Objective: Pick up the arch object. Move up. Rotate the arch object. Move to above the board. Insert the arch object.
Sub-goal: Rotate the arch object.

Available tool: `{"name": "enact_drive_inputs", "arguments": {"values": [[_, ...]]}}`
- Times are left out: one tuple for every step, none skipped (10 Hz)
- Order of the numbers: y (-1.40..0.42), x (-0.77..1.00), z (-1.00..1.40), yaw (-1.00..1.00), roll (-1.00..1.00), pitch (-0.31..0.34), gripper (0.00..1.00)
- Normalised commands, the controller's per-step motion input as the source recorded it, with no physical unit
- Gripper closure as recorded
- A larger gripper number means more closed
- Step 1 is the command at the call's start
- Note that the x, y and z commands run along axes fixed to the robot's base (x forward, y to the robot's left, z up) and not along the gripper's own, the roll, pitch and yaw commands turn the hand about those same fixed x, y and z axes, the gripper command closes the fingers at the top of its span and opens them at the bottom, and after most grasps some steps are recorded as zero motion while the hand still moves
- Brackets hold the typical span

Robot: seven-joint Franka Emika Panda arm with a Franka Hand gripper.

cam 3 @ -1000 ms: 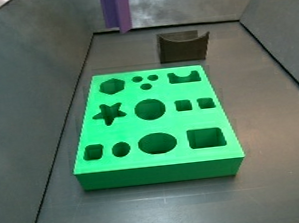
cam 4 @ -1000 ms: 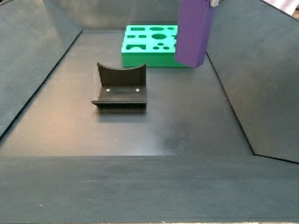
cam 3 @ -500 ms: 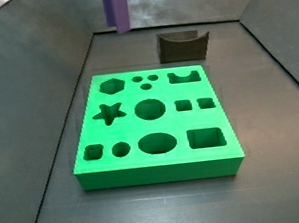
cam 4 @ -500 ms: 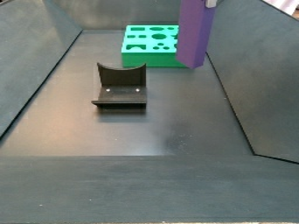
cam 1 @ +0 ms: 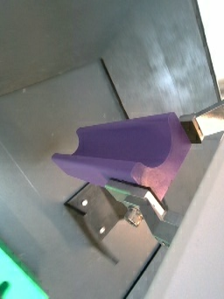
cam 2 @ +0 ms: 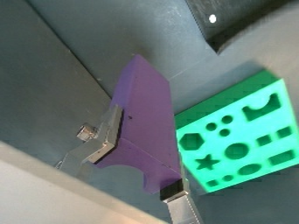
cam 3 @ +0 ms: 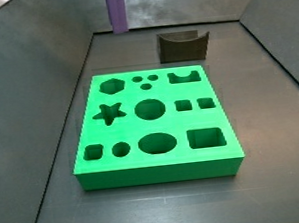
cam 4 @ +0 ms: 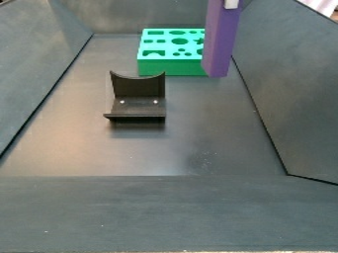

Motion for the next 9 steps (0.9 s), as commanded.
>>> {"name": "enact_drive_inputs", "arguments": {"values": [[0.01,0.03,-0.01,-1.00,-0.03,0.021,1.00],[0.01,0.03,-0.01,-1.00,-0.03,0.022,1.00],[0.01,0.03,-0.01,-1.00,-0.03,0.023,1.00],[0.01,0.03,-0.01,-1.00,-0.04,0.025,1.00],[0.01,0.03,-0.01,-1.00,-0.04,0.027,1.00],[0.01,0.03,-0.01,-1.00,-0.05,0.030,1.00],[0.01,0.03,-0.01,-1.00,-0.05,0.032,1.00],[0.01,0.03,-0.01,-1.00,-0.06,0.037,1.00],[0.01,0.03,-0.01,-1.00,-0.06,0.041,1.00]]}}
